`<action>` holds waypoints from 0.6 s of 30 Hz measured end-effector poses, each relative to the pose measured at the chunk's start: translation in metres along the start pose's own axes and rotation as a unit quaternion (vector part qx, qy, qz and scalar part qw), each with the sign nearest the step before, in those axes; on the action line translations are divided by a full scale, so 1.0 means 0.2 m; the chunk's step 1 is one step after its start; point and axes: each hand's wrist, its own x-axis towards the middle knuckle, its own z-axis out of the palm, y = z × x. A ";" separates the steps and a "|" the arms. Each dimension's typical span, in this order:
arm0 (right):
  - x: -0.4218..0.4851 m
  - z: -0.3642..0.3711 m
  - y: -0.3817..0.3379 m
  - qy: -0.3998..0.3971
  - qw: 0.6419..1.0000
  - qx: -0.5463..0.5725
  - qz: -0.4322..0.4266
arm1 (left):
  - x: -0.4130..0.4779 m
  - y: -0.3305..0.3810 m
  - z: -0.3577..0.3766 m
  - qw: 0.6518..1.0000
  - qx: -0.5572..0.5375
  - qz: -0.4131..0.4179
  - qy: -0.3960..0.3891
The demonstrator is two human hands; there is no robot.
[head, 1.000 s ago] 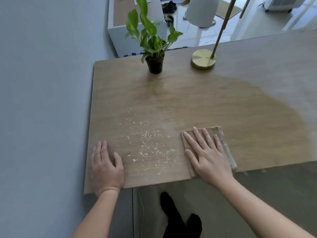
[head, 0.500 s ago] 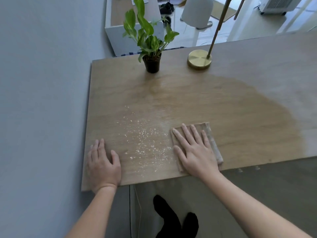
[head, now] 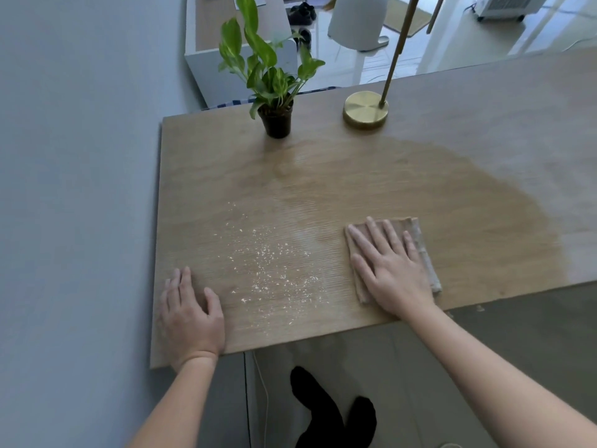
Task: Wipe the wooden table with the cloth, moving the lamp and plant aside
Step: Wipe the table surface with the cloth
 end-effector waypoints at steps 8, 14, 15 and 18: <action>-0.09 -0.18 0.69 0.028 0.981 0.012 0.190 | 0.00 -0.01 0.00 1.000 0.002 0.007 0.003; 0.13 -0.13 0.40 0.034 0.982 0.025 0.187 | 0.00 0.00 0.00 1.000 0.005 0.005 0.002; 0.06 -0.11 0.36 0.027 0.990 0.011 0.138 | 0.00 0.00 0.01 1.000 0.006 0.005 0.002; -0.16 -0.08 0.39 0.002 0.998 -0.013 0.054 | 0.01 0.00 0.01 1.000 0.007 0.003 0.005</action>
